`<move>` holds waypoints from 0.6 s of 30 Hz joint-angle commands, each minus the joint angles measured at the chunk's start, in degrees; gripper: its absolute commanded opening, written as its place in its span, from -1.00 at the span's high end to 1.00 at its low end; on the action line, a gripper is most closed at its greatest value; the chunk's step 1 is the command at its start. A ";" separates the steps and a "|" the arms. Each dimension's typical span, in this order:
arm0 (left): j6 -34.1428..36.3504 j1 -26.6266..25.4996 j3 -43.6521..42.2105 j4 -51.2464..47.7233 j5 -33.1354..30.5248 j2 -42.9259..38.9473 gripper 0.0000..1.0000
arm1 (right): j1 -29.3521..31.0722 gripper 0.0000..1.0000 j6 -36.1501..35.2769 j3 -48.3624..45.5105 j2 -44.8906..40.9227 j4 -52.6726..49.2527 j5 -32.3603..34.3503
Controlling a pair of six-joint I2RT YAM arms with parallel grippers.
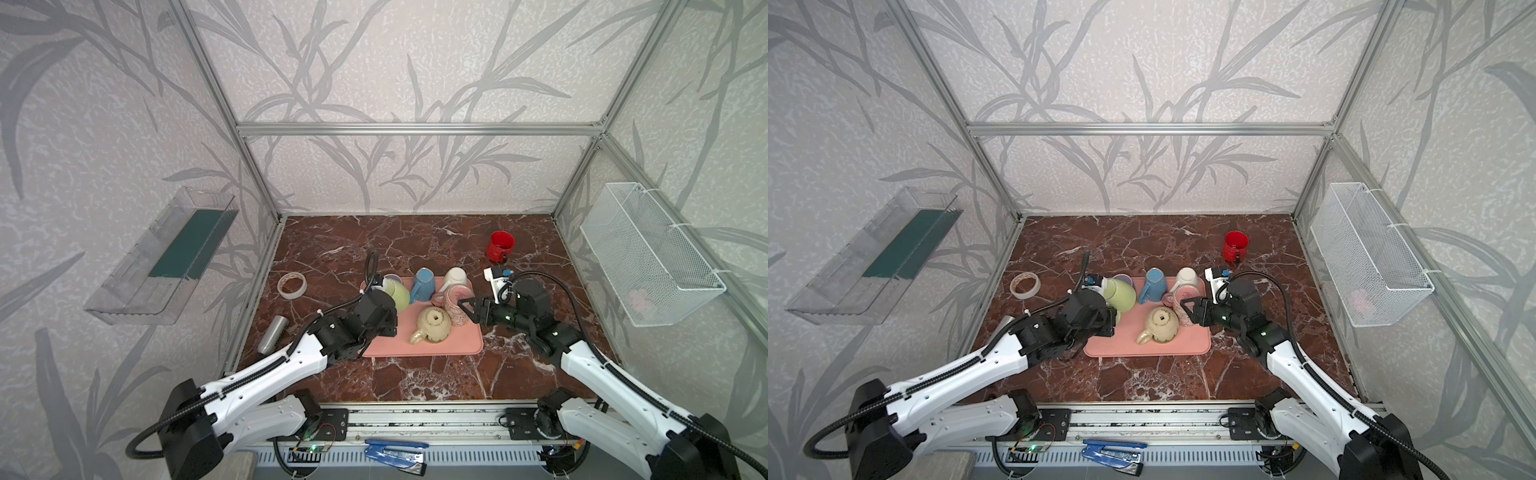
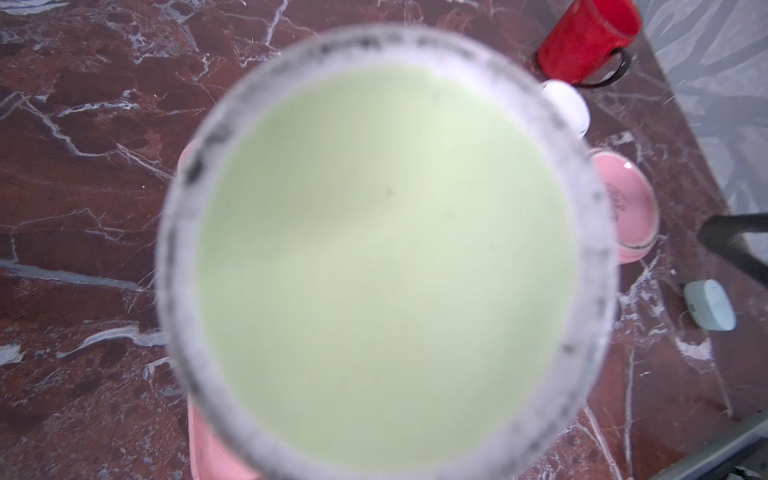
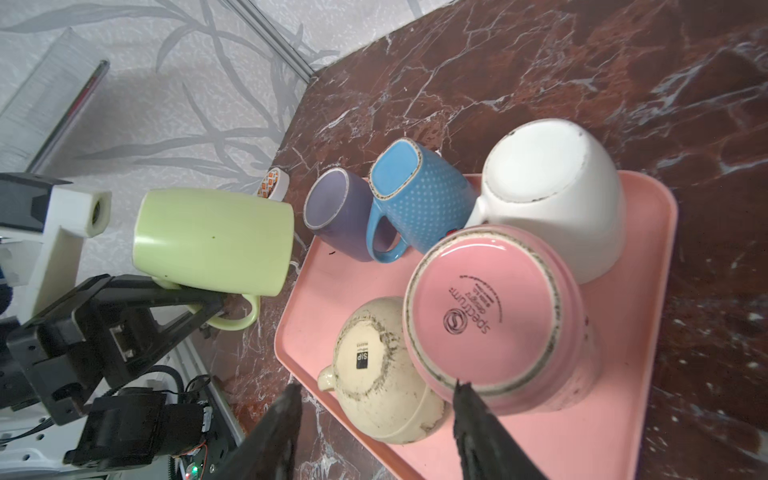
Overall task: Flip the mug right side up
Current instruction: 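Lift the light green mug with the left gripper and tilt it toward the right gripper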
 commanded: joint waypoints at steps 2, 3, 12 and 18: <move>-0.91 3.95 -2.45 12.52 7.05 -4.07 1.00 | -0.23 -0.18 3.79 -1.60 1.67 11.54 -7.27; -1.05 4.66 -2.87 13.89 8.47 -4.42 1.00 | -0.30 -0.18 6.00 -1.65 2.20 13.21 -8.24; -4.56 7.80 -5.20 28.88 20.90 -4.43 1.00 | -0.55 -0.19 13.48 -2.27 8.36 28.36 -16.59; -8.00 9.51 -7.13 38.92 25.41 -4.34 1.00 | -0.63 -0.19 18.05 -1.79 12.30 35.38 -18.47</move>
